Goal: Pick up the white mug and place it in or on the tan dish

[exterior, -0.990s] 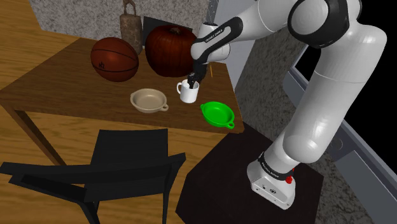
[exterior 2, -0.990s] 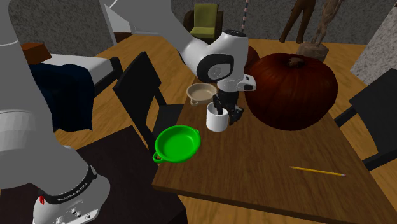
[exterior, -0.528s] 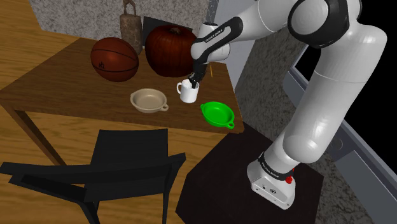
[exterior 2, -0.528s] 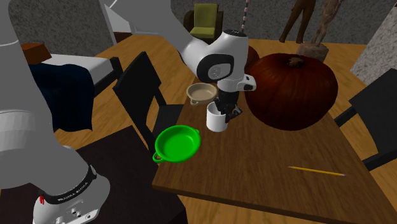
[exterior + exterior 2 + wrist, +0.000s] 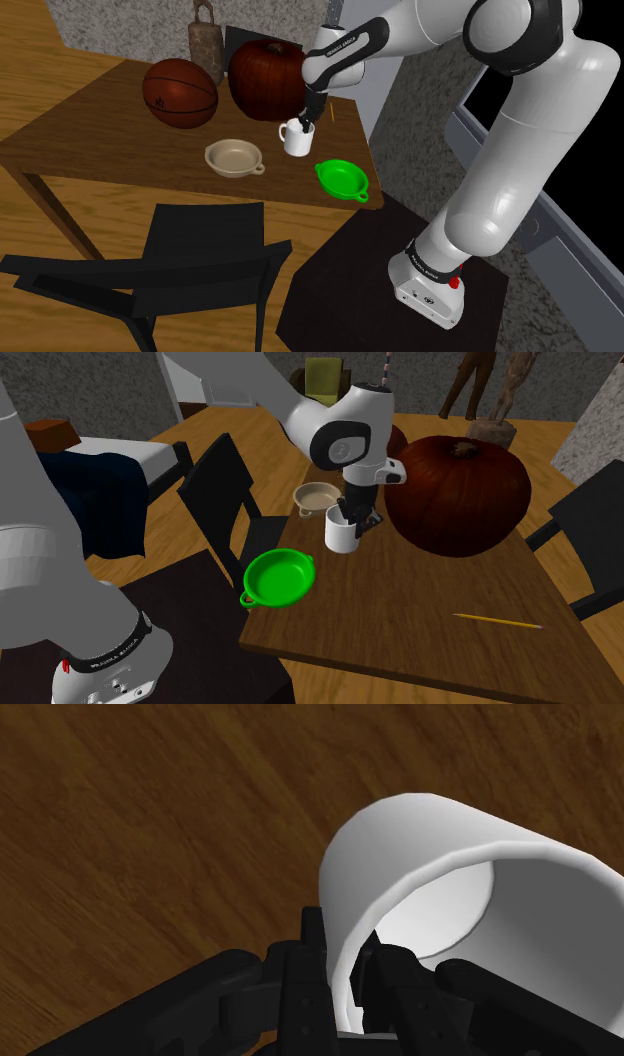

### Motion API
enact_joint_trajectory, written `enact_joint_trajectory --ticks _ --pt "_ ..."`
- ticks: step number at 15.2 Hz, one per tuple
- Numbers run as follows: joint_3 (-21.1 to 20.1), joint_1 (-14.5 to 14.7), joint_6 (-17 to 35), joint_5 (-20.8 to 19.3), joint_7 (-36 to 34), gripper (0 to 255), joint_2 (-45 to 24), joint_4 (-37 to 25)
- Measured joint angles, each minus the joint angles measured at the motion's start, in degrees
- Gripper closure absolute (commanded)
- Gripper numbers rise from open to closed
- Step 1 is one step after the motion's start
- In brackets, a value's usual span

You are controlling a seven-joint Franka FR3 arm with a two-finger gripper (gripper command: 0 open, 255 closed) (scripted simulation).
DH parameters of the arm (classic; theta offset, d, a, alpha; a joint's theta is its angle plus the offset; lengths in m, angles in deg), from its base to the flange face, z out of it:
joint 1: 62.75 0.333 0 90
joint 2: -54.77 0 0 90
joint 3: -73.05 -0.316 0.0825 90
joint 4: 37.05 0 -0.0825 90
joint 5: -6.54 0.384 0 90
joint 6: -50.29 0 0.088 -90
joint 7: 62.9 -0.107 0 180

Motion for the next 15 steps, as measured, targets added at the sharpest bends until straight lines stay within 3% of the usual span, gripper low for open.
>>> enact_joint_trajectory --ticks 15 --pt "0.3 0.4 -10.7 -2.0 -1.5 255 6.4 -4.4"
